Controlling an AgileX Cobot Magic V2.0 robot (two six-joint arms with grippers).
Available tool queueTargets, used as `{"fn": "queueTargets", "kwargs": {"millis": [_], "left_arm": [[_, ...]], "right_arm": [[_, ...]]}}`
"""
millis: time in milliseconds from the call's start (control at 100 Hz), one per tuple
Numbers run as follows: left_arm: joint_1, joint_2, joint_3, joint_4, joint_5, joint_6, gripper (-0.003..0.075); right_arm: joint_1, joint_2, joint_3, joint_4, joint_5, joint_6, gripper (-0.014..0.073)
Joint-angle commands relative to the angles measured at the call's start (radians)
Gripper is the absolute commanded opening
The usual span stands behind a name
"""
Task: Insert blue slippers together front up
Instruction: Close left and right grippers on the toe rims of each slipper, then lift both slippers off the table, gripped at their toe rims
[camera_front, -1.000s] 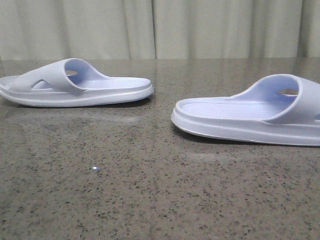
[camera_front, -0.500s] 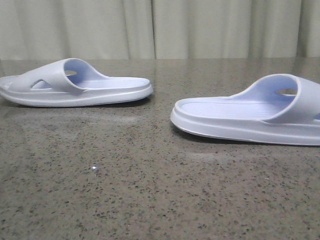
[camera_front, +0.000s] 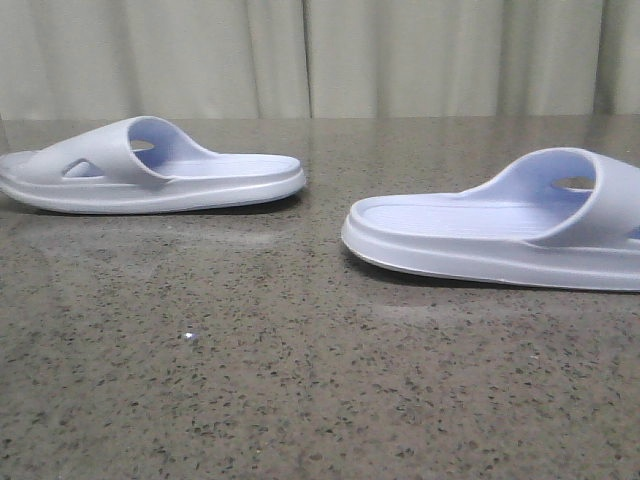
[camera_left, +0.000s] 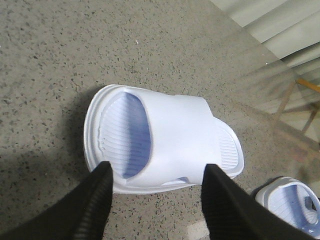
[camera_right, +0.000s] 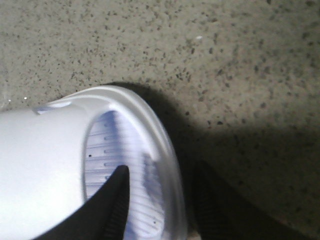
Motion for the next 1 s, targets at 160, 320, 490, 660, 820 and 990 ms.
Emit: {"fn": "queueTargets", "kwargs": {"millis": [160,320,490,660,820,990], "left_arm": [[0.003,-0.025,-0.033,-0.061,0.041,0.005,0.0351],[0.003,-0.025,-0.033,-0.061,0.041,0.005,0.0351],[0.003,-0.025,-0.033,-0.061,0.041,0.005,0.0351],[0.003,-0.024,-0.035,-0.064,0.027,0.005,0.0351],[0.003,0.027,-0.072,-0.068,0.068,0.005,0.0351],[0.003,0.117,-0.121,-0.056,0.115,0.003,0.0351]], "right_arm": [[-0.005,0.029,-0.032,0.072,0.058,-0.05,0.0244],[-0.005,0.032,-0.032,0.078,0.058,-0.056,0.0076],[-0.005,0.032,-0.032,0.087,0.06,-0.056,-0.0107],[-0.005,0.032,-0.034,0.115,0.06,-0.056,-0.0107],[-0.005,0.032,-0.034,0.119,0.058,-0.056,-0.0107],[-0.005,0.032,-0.034,0.12,0.058,-0.056,-0.0107]]}}
